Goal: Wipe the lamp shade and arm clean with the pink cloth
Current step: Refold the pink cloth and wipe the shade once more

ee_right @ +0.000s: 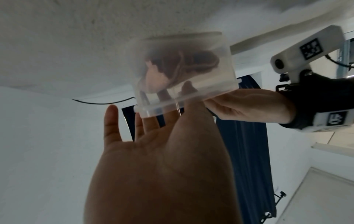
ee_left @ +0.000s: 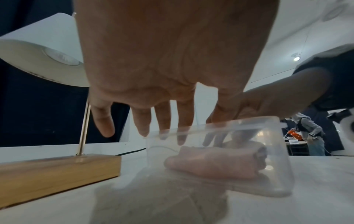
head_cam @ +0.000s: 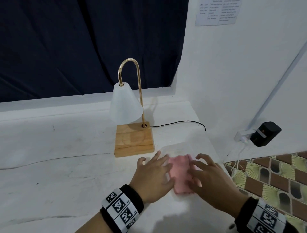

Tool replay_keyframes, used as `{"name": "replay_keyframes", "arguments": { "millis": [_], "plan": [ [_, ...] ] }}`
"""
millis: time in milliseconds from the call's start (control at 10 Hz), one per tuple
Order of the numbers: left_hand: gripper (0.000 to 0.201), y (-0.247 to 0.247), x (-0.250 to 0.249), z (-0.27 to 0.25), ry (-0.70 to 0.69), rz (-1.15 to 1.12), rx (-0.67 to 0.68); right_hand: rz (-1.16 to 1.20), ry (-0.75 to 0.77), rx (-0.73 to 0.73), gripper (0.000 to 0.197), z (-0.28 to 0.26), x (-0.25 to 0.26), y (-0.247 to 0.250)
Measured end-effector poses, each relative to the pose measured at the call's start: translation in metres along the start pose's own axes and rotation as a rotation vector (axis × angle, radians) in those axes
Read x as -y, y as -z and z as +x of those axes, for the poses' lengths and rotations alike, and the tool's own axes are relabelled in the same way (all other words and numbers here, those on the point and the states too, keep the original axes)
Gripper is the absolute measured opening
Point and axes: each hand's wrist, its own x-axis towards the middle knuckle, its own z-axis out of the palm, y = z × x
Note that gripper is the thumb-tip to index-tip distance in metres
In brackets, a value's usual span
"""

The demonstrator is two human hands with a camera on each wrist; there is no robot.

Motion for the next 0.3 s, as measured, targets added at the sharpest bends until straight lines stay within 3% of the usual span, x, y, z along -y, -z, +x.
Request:
{"name": "replay_keyframes", "arguments": {
  "millis": [200, 300],
  "plan": [
    [0.053, 0.001, 0.009, -0.002, -0.040, -0.068, 0.045, -0.157, 0.029, 0.010, 0.038, -0.007, 0.011, -0.006],
    [0.056, 0.001, 0.014, -0.008, -0.075, -0.167, 0.003, -0.089, 0.010, -0.044, 0.035, -0.006, 0.017, -0.003]
  ]
}}
